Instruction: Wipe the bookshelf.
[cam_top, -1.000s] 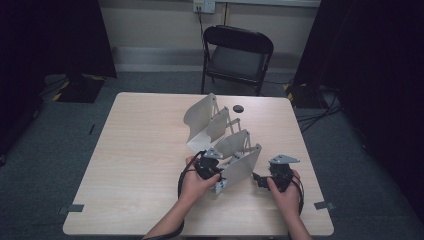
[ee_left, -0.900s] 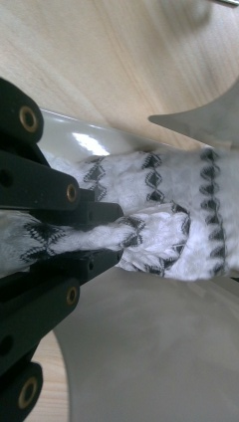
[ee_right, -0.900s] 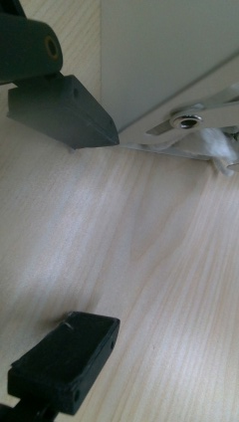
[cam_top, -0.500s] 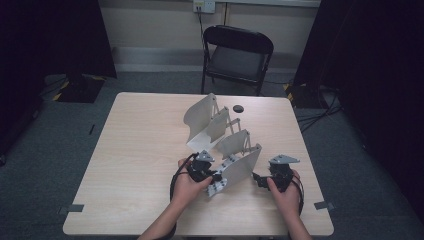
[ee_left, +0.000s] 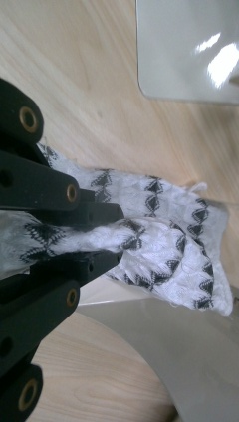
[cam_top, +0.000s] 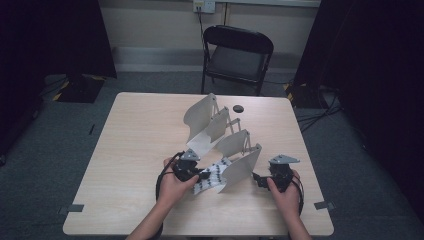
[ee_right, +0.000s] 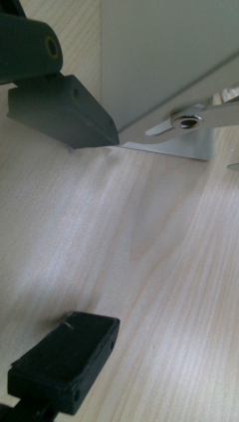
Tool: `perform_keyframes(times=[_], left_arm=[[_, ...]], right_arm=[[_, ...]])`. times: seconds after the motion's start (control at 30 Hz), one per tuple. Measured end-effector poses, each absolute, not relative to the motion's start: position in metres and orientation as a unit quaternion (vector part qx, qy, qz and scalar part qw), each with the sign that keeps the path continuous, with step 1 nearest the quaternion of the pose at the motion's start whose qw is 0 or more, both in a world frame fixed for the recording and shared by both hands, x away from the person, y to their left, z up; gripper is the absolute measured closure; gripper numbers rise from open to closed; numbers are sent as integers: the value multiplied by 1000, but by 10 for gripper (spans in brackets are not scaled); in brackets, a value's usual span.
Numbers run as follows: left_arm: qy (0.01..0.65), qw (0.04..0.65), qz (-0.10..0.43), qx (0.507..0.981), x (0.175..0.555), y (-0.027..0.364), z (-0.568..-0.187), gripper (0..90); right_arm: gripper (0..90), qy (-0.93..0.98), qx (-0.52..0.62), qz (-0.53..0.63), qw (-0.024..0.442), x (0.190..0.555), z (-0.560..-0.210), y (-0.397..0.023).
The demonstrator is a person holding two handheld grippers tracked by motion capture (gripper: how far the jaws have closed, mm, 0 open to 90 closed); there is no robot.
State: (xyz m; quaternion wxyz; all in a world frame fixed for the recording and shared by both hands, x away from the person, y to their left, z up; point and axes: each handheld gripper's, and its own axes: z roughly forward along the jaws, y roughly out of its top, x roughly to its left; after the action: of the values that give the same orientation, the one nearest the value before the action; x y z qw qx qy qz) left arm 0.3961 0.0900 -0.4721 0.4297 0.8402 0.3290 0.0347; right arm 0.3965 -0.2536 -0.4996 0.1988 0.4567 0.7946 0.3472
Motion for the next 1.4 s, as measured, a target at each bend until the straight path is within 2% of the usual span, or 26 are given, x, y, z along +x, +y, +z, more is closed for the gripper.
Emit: perform_keyframes(times=[0.67, 1.4], left_arm=[[369, 434, 80, 818, 395, 151, -458, 815], [392, 419, 91, 814, 387, 184, -474, 809]], right_arm=[[138, 794, 457, 347, 201, 397, -500, -254], [139, 794, 457, 347, 201, 397, -500, -254]])
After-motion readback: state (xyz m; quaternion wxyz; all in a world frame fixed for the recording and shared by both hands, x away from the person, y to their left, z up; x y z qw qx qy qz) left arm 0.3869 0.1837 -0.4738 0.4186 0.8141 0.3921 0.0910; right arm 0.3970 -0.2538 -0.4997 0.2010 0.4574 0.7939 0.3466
